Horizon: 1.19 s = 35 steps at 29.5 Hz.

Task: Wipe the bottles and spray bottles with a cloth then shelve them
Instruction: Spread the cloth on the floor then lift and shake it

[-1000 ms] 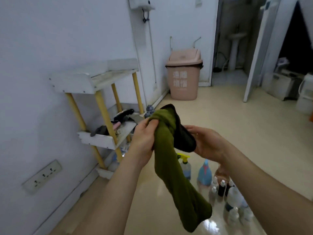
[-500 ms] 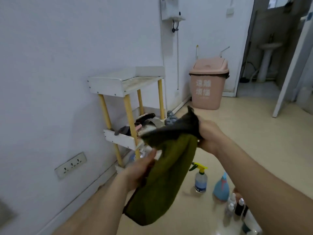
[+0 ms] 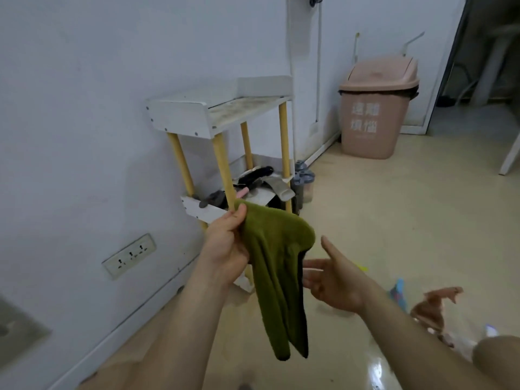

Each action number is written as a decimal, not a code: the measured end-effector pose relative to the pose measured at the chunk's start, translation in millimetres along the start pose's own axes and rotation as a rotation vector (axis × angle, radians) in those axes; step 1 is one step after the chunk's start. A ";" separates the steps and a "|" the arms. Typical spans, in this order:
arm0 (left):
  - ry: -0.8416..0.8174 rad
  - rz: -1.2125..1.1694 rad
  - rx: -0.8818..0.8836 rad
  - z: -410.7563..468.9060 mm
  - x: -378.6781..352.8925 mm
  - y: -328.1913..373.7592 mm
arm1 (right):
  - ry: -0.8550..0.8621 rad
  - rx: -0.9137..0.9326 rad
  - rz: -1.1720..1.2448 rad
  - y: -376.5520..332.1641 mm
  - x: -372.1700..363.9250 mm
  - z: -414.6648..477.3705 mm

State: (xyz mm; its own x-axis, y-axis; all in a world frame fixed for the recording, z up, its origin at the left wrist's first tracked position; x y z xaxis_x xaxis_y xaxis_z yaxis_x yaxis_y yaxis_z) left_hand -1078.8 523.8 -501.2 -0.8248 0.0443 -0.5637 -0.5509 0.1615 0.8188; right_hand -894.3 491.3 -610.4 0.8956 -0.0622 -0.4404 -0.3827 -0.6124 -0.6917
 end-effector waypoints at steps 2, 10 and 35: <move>0.113 0.049 -0.025 3.1 7.4 7.8 | -0.114 -0.009 -0.068 4.4 -20.7 5.1; 0.523 0.938 -0.129 -0.7 125.5 86.4 | -0.046 0.137 -0.092 -55.1 -28.4 26.2; 0.767 0.909 -0.491 166.4 172.9 200.4 | 0.124 0.729 -0.100 -112.9 -192.6 132.1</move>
State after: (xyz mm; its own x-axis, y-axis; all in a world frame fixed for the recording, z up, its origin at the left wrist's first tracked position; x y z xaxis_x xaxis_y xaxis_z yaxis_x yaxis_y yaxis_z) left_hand -1310.6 727.9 -452.7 -0.6988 -0.6550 0.2874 0.3910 -0.0134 0.9203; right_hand -1053.5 676.5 -523.0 0.9366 -0.1480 -0.3175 -0.3126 0.0558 -0.9482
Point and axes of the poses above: each hand's wrist, its own z-axis towards the middle knuckle, its own x-axis out of the back of the hand, y = z × x, the point moved 6 cm from there along z, towards the middle knuckle, and after that the axes turned 2 degrees about -x, right-handed, at the moved point
